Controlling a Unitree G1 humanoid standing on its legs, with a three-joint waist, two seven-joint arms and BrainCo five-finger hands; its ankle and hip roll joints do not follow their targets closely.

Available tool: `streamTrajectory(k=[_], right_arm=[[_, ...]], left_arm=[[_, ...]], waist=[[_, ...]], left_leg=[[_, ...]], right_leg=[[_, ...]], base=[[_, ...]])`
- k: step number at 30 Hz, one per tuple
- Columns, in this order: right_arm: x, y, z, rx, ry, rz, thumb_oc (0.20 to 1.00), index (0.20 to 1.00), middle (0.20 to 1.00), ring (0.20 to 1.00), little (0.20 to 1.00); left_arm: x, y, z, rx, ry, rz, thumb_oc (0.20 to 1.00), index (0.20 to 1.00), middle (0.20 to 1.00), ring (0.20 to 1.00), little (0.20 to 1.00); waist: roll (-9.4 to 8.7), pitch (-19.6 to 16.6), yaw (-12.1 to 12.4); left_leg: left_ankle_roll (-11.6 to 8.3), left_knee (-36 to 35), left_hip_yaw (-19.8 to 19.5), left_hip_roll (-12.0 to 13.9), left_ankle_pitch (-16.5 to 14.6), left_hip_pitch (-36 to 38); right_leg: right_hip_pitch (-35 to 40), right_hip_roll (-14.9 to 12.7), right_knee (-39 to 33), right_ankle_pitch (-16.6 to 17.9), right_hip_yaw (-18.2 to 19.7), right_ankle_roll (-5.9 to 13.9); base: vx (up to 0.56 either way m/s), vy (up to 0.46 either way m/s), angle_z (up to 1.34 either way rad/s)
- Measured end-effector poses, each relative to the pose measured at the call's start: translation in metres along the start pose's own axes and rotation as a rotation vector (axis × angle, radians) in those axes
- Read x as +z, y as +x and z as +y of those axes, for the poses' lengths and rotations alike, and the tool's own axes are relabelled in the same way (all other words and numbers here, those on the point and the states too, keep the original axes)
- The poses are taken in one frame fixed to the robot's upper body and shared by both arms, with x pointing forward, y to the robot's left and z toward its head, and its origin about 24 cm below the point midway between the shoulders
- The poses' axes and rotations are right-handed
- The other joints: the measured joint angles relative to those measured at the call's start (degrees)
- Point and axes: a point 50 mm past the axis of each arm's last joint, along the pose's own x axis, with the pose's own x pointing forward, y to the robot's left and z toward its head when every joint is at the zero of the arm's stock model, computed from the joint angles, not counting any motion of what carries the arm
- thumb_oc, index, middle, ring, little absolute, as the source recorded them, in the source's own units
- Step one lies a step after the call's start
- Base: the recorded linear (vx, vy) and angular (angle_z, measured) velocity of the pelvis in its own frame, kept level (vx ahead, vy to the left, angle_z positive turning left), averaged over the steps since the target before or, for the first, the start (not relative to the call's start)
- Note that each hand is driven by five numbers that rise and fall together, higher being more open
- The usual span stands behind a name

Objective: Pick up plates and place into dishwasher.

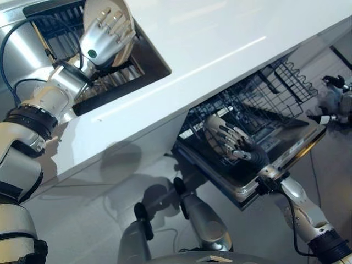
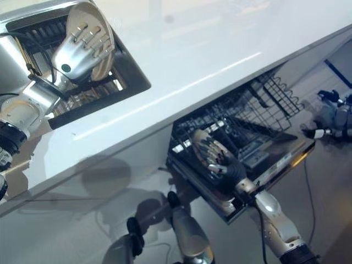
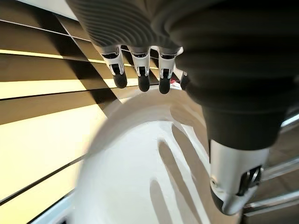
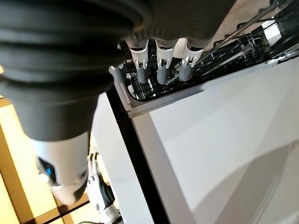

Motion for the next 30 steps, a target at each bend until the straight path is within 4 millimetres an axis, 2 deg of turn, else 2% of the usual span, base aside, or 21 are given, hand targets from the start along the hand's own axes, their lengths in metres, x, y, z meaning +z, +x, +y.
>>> streamTrajectory(k=[7,18,19,20,21,27,30], right_arm=[[0.0021,-0.0002,-0.0005,0.009,0.013,-0.008,1.0,1.0,1.0,1.0,1.0],[0.0072,0.0013,0.0011,0.038,0.01,-0.008,1.0,1.0,1.0,1.0,1.0],[0.0077,0.0016,0.0019,0.041,0.011,-0.009,1.0,1.0,1.0,1.0,1.0],[0.0081,0.0018,0.0023,0.043,0.01,-0.01,1.0,1.0,1.0,1.0,1.0],[0.008,0.0018,0.0023,0.043,0.011,-0.009,1.0,1.0,1.0,1.0,1.0],[0.0085,0.0023,0.0023,0.045,0.01,-0.01,1.0,1.0,1.0,1.0,1.0],[0.008,0.0018,0.0023,0.044,0.011,-0.008,1.0,1.0,1.0,1.0,1.0]], left_arm=[[-0.0042,-0.0021,-0.0024,0.024,0.065,-0.023,1.0,1.0,1.0,1.0,1.0],[-0.0097,0.002,-0.002,-0.016,0.228,-0.108,1.0,1.0,1.0,1.0,1.0],[-0.0089,0.0018,-0.0028,-0.027,0.233,-0.116,0.598,0.598,0.598,0.598,0.598],[-0.0089,0.0023,-0.003,-0.038,0.238,-0.119,0.297,0.297,0.297,0.297,0.297],[-0.0087,0.0027,-0.0031,-0.047,0.24,-0.121,0.2,0.2,0.2,0.2,0.2],[-0.0081,0.0034,-0.0049,-0.09,0.249,-0.127,0.2,0.2,0.2,0.2,0.2],[-0.0084,0.0035,-0.0049,-0.091,0.25,-0.126,0.2,0.2,0.2,0.2,0.2]], waist=[[-0.6,0.32,-0.31],[-0.55,0.34,-0.39],[-0.52,0.33,-0.46],[-0.48,0.36,-0.5],[-0.47,0.36,-0.57],[0.12,0.74,-0.47],[0.62,1.0,-1.36]], left_leg=[[-0.46,-0.32,0.16,0.75,0.1,-0.49],[-0.29,-1.92,1.54,0.23,0.49,1.43],[-0.29,-2.16,1.61,0.14,0.66,1.74],[-0.32,-2.25,1.66,0.14,0.72,1.78],[-0.35,-2.28,1.69,0.12,0.82,1.86],[-0.33,-3.35,3.03,0.01,1.16,3.56],[-0.37,-3.56,3.05,0.12,1.18,3.64]], right_leg=[[-0.75,0.52,-0.27,0.0,-0.07,-0.58],[-0.15,0.1,-0.22,-0.02,0.69,-0.61],[-0.04,0.05,-0.21,-0.02,0.73,-0.61],[-0.06,0.07,-0.21,0.0,0.77,-0.63],[-0.06,0.08,-0.21,0.03,0.78,-0.66],[0.36,0.2,0.18,0.07,1.97,-0.66],[0.45,0.28,0.18,0.1,1.99,-0.7]], base=[[0.01,-0.015,-0.02],[0.03,0.041,-0.04],[0.0,0.044,-0.03],[0.0,0.05,-0.02],[0.01,0.049,-0.02],[0.01,0.028,-0.1],[0.0,0.0,-0.01]])
